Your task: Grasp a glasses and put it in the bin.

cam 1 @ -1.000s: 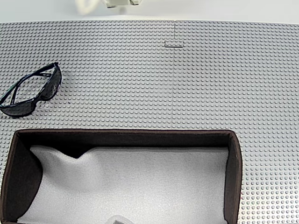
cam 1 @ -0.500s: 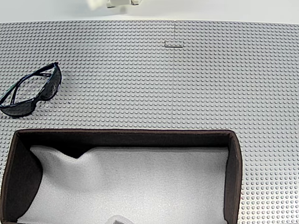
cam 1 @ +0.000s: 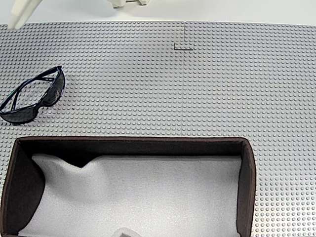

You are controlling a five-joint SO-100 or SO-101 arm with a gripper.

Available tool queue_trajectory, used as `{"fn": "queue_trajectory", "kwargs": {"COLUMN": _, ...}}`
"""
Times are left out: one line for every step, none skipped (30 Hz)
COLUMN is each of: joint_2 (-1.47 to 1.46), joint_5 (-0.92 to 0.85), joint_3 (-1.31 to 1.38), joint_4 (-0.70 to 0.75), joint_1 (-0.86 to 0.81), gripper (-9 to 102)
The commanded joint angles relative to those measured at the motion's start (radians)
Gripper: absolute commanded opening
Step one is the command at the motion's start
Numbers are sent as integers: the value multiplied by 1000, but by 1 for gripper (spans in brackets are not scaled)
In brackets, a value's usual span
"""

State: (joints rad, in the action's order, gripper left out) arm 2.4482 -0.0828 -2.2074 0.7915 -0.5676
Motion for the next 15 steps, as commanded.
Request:
{"fn": "queue_trajectory", "kwargs": {"joint_2": -48, "joint_5": -23, "joint_3": -78, "joint_4": 9, "joint_1": -31, "gripper": 21}}
{"fn": "queue_trajectory", "kwargs": {"joint_2": -69, "joint_5": -31, "joint_3": -103, "joint_4": -9, "joint_1": -26, "gripper": 22}}
{"fn": "queue_trajectory", "kwargs": {"joint_2": -95, "joint_5": -34, "joint_3": -124, "joint_4": -32, "joint_1": -23, "gripper": 22}}
{"fn": "queue_trajectory", "kwargs": {"joint_2": -129, "joint_5": -38, "joint_3": -135, "joint_4": -48, "joint_1": -17, "gripper": 23}}
{"fn": "queue_trajectory", "kwargs": {"joint_2": -164, "joint_5": -38, "joint_3": -140, "joint_4": -63, "joint_1": -12, "gripper": 23}}
{"fn": "queue_trajectory", "kwargs": {"joint_2": -202, "joint_5": -35, "joint_3": -140, "joint_4": -77, "joint_1": -9, "gripper": 23}}
{"fn": "queue_trajectory", "kwargs": {"joint_2": -242, "joint_5": -29, "joint_3": -135, "joint_4": -89, "joint_1": -3, "gripper": 23}}
{"fn": "queue_trajectory", "kwargs": {"joint_2": -284, "joint_5": -28, "joint_3": -132, "joint_4": -104, "joint_1": 8, "gripper": 24}}
{"fn": "queue_trajectory", "kwargs": {"joint_2": -316, "joint_5": -25, "joint_3": -126, "joint_4": -115, "joint_1": 20, "gripper": 24}}
{"fn": "queue_trajectory", "kwargs": {"joint_2": -348, "joint_5": -23, "joint_3": -117, "joint_4": -123, "joint_1": 32, "gripper": 25}}
{"fn": "queue_trajectory", "kwargs": {"joint_2": -382, "joint_5": -26, "joint_3": -101, "joint_4": -129, "joint_1": 51, "gripper": 25}}
{"fn": "queue_trajectory", "kwargs": {"joint_2": -402, "joint_5": -29, "joint_3": -100, "joint_4": -155, "joint_1": 61, "gripper": 25}}
{"fn": "queue_trajectory", "kwargs": {"joint_2": -422, "joint_5": -34, "joint_3": -94, "joint_4": -176, "joint_1": 67, "gripper": 25}}
{"fn": "queue_trajectory", "kwargs": {"joint_2": -451, "joint_5": -40, "joint_3": -77, "joint_4": -186, "joint_1": 77, "gripper": 25}}
{"fn": "queue_trajectory", "kwargs": {"joint_2": -469, "joint_5": -41, "joint_3": -63, "joint_4": -192, "joint_1": 83, "gripper": 26}}
